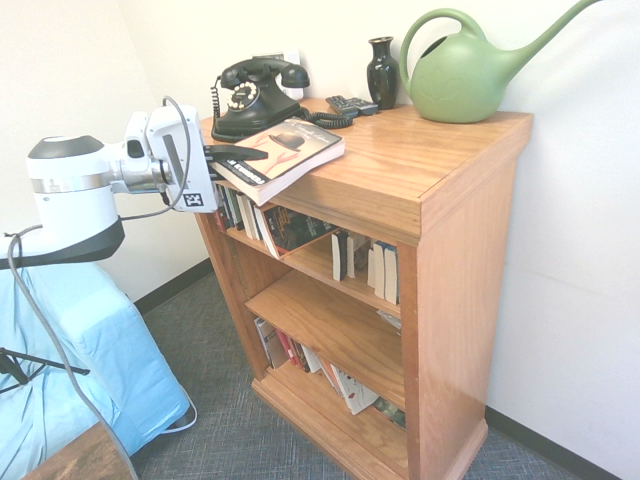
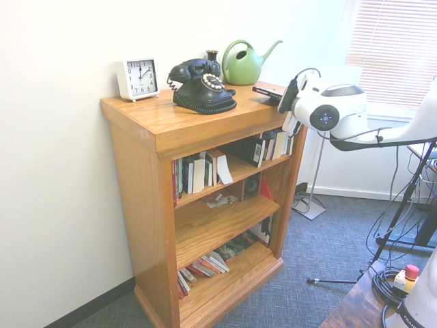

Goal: Organize the shelf

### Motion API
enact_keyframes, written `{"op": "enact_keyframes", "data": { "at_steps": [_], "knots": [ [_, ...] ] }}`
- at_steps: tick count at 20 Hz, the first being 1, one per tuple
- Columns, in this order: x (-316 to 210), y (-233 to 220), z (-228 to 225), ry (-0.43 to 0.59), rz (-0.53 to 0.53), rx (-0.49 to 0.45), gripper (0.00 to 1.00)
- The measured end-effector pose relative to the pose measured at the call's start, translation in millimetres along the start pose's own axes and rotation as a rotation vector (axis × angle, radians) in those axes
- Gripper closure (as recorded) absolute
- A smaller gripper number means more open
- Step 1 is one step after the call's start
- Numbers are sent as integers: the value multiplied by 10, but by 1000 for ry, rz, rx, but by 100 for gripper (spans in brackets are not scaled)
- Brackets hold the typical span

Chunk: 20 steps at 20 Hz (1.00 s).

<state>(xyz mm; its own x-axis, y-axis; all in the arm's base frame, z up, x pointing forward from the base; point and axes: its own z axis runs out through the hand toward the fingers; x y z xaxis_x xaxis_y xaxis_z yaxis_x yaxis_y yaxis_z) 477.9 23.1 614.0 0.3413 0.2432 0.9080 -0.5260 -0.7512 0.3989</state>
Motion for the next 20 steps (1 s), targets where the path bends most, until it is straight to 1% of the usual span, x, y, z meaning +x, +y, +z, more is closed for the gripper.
{"op": "enact_keyframes", "data": {
  "at_steps": [2, 6, 10, 13, 20],
  "knots": [
    [-51, 170, -215, -19, 60, 12, 100],
    [-219, 455, -643, -62, 193, 71, 100],
    [-526, 585, -935, -119, 288, 118, 100],
    [-788, 507, -1013, -173, 326, 156, 100],
    [-1225, 76, -979, -273, 333, 227, 100]
  ]
}}
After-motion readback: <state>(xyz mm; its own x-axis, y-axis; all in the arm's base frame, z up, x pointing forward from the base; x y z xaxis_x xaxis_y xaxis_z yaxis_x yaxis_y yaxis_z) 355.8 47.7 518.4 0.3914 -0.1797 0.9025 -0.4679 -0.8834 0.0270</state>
